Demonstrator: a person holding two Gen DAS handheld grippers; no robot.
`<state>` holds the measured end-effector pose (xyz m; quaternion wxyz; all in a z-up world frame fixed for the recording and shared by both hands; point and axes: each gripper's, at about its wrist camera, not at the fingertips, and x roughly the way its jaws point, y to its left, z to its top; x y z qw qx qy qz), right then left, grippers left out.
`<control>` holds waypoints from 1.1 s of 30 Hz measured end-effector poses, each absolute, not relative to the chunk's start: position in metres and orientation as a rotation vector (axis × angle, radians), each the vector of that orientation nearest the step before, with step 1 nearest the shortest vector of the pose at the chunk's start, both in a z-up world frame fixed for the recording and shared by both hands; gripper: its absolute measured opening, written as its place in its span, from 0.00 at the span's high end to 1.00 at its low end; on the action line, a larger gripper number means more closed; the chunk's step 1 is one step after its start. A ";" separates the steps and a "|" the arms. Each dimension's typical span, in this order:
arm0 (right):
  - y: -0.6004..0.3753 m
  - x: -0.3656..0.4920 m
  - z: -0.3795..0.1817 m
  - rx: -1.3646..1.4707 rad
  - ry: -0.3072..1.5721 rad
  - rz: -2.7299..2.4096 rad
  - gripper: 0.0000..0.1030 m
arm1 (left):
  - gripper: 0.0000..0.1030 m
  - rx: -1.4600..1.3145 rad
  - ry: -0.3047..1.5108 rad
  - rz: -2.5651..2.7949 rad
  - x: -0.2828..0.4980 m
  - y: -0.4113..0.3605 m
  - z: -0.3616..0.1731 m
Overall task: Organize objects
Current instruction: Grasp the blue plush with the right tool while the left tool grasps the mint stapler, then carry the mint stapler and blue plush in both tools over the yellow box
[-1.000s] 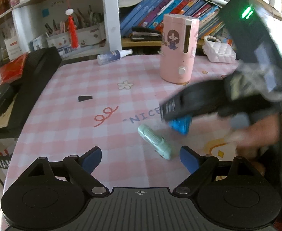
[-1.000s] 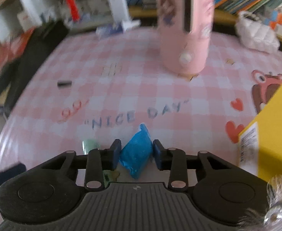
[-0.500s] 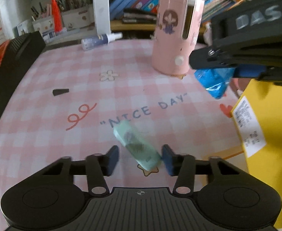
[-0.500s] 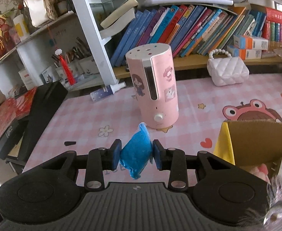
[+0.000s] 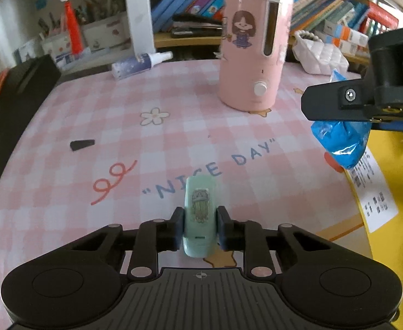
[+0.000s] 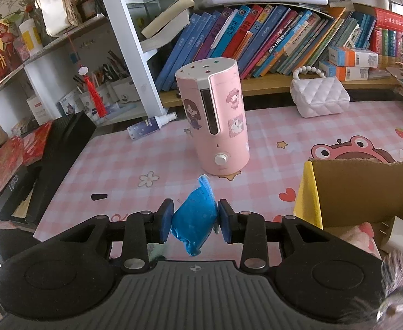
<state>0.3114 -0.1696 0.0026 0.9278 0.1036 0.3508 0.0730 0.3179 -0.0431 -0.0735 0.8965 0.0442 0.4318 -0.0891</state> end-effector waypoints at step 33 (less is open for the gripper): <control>-0.107 0.175 0.010 -0.032 0.704 0.353 0.68 | 0.78 -0.108 0.771 -0.171 0.142 0.067 -0.004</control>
